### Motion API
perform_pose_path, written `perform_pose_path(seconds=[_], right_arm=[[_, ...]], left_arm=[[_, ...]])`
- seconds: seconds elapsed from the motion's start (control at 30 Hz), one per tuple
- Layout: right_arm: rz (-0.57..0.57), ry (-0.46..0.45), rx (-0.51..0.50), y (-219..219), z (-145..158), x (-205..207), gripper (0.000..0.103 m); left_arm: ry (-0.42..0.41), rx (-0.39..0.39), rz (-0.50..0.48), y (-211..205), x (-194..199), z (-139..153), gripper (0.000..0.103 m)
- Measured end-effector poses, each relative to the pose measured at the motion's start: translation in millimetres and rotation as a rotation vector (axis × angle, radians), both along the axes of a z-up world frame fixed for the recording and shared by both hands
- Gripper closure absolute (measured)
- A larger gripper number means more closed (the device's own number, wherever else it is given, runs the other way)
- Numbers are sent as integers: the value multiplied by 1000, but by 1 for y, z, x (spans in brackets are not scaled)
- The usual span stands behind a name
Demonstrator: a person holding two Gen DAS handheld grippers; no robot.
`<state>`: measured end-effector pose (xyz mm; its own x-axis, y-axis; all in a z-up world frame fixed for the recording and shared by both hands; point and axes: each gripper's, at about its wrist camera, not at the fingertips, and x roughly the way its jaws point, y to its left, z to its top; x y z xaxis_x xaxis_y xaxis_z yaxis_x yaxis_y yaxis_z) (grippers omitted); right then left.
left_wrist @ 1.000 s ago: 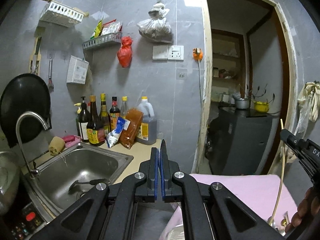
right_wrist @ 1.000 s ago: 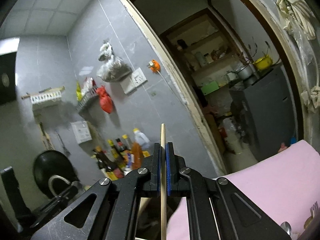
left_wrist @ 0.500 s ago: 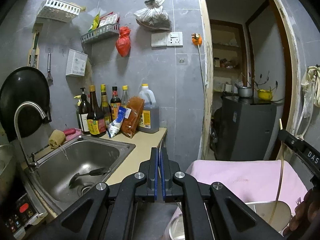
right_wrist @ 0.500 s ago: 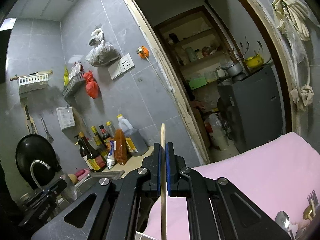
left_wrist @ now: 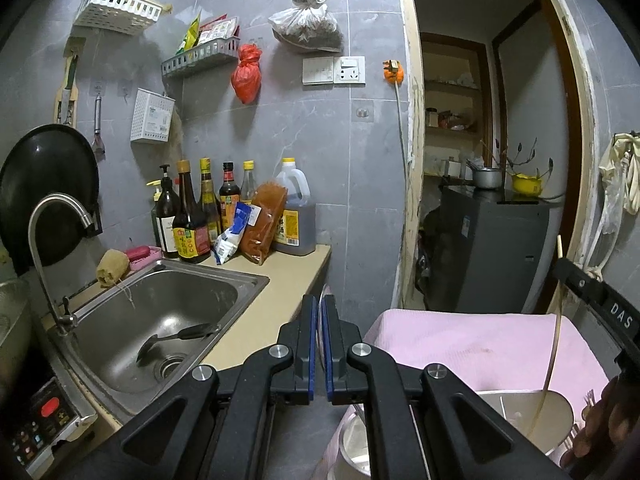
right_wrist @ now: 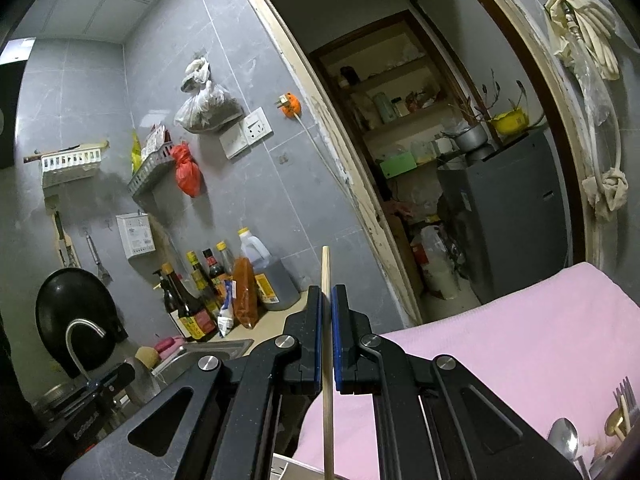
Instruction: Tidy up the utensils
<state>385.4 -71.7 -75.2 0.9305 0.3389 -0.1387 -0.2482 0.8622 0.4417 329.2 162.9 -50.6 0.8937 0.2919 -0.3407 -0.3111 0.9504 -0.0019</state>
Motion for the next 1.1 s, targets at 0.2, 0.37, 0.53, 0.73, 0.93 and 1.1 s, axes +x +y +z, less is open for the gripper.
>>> perform_pose_path(seconds=[0.2, 0.37, 0.53, 0.73, 0.93, 1.1], right_arm=[[3, 9, -8, -1, 1, -1, 98], [20, 34, -15, -6, -3, -3, 98], [41, 52, -16, -13, -6, -11, 97], [61, 74, -10, -29, -1, -23, 78], [61, 78, -44, -51, 14, -39, 63], [40, 86, -95, -84, 31, -55, 43]], left_arm=[[25, -1, -13, -2, -2, -1, 98], [32, -47, -38, -1, -8, 1, 81], [15, -89, -35, 0, -15, 6, 66], [29, -106, -32, -4, -20, 13, 56], [29, -132, -52, -20, -29, 25, 43], [8, -154, -89, -45, -37, 37, 27]])
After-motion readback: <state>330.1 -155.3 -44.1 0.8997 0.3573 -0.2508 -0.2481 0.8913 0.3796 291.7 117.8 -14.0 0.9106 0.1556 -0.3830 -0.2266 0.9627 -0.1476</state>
